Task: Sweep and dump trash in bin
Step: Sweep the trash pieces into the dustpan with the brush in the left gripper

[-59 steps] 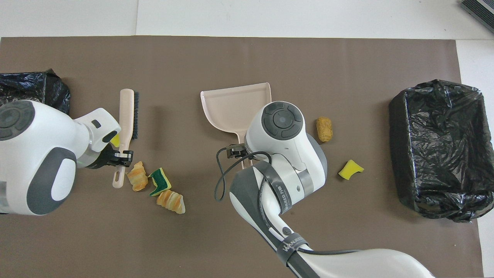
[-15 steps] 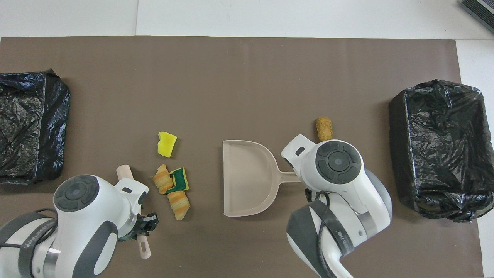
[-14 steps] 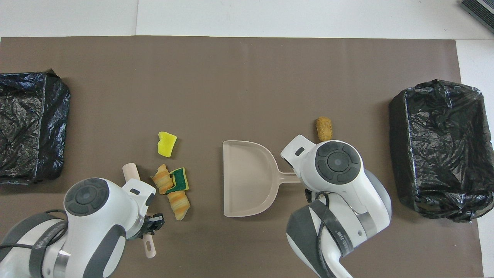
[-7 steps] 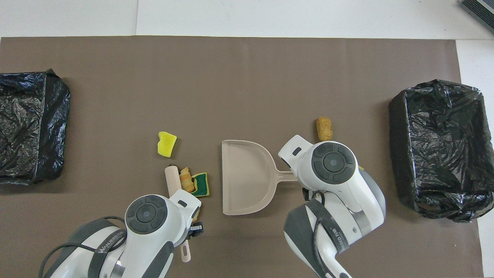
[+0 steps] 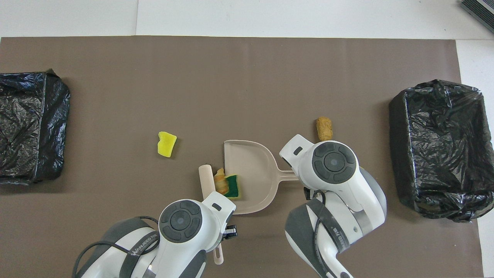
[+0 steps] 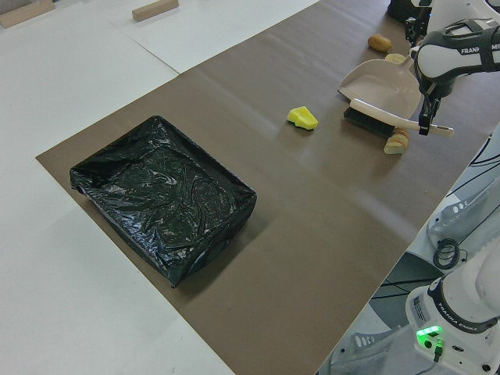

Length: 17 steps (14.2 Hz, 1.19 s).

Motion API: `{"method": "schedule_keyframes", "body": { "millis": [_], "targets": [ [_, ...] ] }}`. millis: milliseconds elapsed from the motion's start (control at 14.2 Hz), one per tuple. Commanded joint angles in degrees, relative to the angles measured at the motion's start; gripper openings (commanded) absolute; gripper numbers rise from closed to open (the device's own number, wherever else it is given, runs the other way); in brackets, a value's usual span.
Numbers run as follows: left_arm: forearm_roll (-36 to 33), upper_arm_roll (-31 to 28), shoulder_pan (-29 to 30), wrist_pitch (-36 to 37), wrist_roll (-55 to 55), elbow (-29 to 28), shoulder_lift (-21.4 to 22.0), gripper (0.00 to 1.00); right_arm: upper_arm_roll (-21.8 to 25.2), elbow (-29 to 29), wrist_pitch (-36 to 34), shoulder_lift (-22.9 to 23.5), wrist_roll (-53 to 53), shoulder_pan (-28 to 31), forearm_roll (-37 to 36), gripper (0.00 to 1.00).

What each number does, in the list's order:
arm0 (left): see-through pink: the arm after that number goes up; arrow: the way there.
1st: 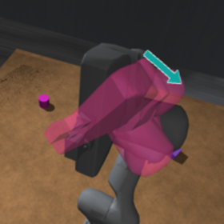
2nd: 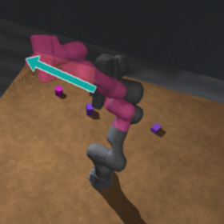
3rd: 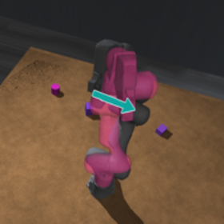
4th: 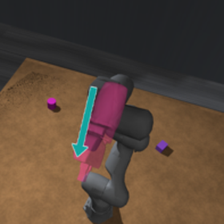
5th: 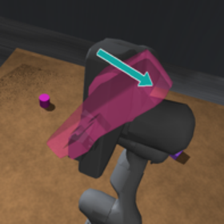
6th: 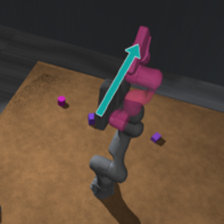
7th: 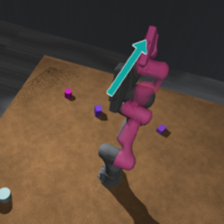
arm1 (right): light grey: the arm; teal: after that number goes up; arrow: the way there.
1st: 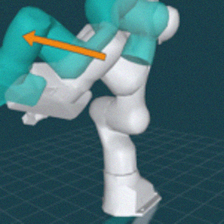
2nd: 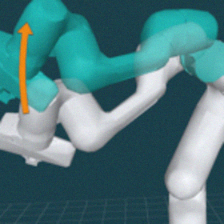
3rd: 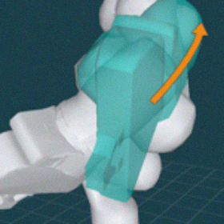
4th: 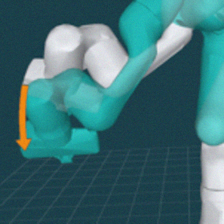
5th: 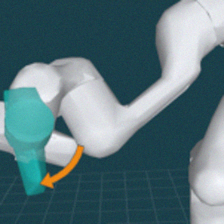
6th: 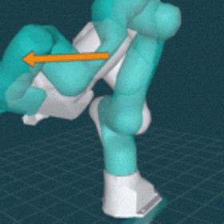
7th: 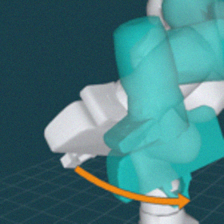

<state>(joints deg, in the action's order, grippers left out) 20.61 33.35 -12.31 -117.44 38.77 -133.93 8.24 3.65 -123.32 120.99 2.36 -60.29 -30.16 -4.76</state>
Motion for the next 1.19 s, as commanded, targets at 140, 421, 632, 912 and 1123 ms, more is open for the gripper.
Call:
{"method": "schedule_keyframes", "body": {
  "millis": [140, 421, 632, 912, 1123],
  "targets": [
    [-5.6, -0.3, -6.8, 0.4, 0.3, 5.8, -3.0, 0.00, -0.3, -0.6, 1.2, -0.5, -1.5, 0.7, -0.7, 0.00],
    [-6.5, -1.5, -5.5, 9.1, 0.8, 6.7, 0.2, 0.00, -0.3, -0.6, 1.2, -0.5, -1.5, 0.7, -0.7, 0.00],
    [-6.5, -2.9, -3.6, 19.3, 5.2, 4.8, 4.7, 0.00, -0.3, -0.6, 1.2, -0.4, -1.5, 0.7, -0.7, 0.00],
    [-5.9, -2.9, -1.8, 17.7, 17.8, -3.8, 11.2, 0.00, -0.3, -0.8, 1.7, -0.3, -10.8, 1.2, -1.9, 0.00],
    [-1.2, -2.8, -2.0, 11.7, 27.5, -8.3, 12.9, 0.00, -0.3, -1.2, 2.0, -0.6, -11.5, 1.7, -2.2, 0.00]
  ]
}}
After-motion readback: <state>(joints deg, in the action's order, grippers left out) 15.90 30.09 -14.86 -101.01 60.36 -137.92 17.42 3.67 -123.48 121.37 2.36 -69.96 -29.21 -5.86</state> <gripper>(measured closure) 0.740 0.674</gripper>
